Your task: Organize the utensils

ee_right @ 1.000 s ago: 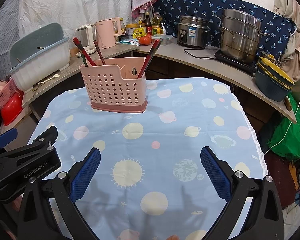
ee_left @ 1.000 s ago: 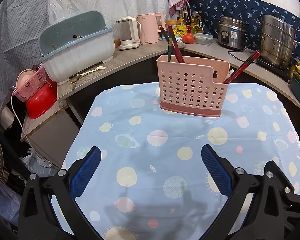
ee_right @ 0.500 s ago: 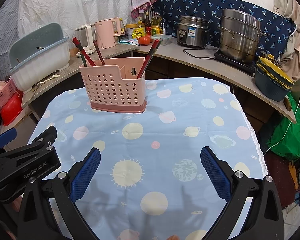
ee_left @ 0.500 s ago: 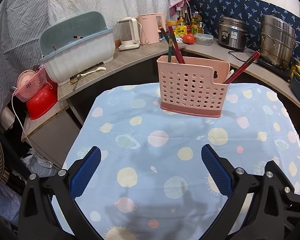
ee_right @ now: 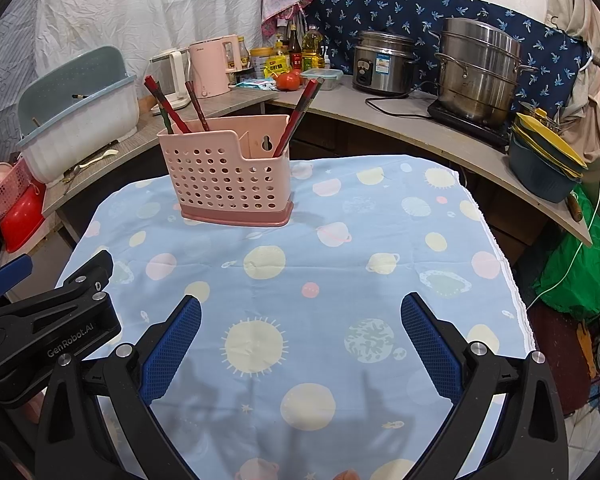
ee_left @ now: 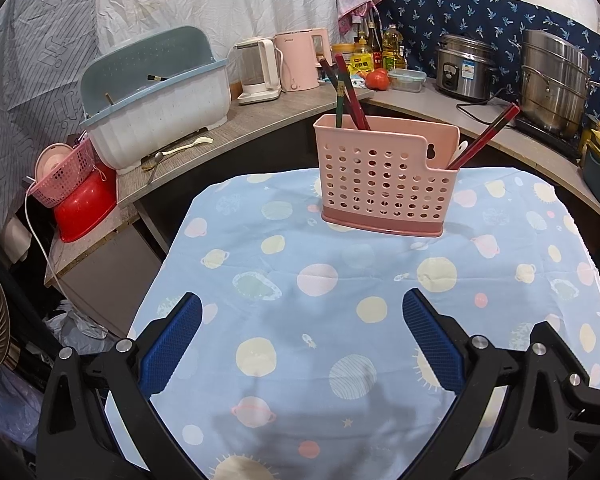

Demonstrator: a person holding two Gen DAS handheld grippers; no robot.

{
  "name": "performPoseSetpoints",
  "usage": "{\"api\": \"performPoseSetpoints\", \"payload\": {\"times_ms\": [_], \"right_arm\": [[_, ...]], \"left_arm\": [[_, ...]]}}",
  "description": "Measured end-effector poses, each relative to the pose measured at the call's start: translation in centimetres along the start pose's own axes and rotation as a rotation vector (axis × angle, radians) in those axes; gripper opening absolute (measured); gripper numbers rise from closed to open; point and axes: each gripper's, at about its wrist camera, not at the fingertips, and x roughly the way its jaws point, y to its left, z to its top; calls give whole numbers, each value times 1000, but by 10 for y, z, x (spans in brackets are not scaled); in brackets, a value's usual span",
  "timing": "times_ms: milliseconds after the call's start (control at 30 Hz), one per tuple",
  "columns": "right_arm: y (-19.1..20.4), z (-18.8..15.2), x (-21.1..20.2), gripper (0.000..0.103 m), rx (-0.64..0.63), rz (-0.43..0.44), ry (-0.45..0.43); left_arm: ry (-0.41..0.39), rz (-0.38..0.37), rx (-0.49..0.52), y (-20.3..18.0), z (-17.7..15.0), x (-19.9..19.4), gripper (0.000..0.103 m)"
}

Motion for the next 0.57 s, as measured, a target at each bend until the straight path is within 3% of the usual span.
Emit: {"api": "performPoseSetpoints", "payload": {"times_ms": [567], "right_arm": [[-4,0,0,97,-2,-8,2]], "left_arm": [[0,-5,4,-2,0,1,96]]}}
